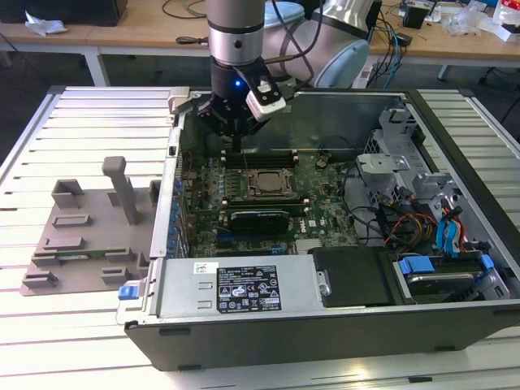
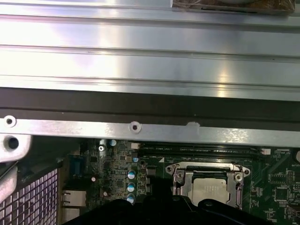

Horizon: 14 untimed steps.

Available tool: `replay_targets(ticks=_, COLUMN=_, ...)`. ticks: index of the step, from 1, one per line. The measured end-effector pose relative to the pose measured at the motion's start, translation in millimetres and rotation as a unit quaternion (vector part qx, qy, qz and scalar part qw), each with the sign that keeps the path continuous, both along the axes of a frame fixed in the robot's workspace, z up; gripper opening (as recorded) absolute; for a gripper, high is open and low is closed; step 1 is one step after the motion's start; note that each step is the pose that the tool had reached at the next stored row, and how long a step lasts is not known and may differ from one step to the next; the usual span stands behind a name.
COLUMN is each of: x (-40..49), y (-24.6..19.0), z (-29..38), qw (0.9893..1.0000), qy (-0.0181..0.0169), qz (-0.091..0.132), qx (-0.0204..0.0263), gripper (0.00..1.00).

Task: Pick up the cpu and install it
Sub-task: 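Install the first cpu locking lever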

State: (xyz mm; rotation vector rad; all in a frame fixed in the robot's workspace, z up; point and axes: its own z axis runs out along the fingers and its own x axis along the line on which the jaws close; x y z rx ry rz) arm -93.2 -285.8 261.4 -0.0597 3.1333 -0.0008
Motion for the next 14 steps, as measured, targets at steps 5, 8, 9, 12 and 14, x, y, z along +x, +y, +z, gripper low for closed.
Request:
replay_targets(ticks=5, x=10.1, y=0.0, z=0.0, qw=1.0, qy=0.0002, qz=0.0, qx=0.0, gripper=0.11)
replay_targets(ticks=8, x=14.0, y=0.0, z=0.0, qw=1.0, qy=0.0003, qz=0.0, qx=0.0, gripper=0.11)
replay_targets(ticks=9, x=15.3, y=0.0, z=0.0, qw=1.0, qy=0.0004, qz=0.0, qx=0.0, gripper=0.11)
replay_targets(ticks=12, x=21.0, y=0.0, z=0.0, qw=1.0, qy=0.0005, qz=0.0, qx=0.0, gripper=0.11)
replay_targets(ticks=14, x=24.5, y=0.0, z=0.0, qw=1.0, qy=0.0007, qz=0.0, qx=0.0, gripper=0.11)
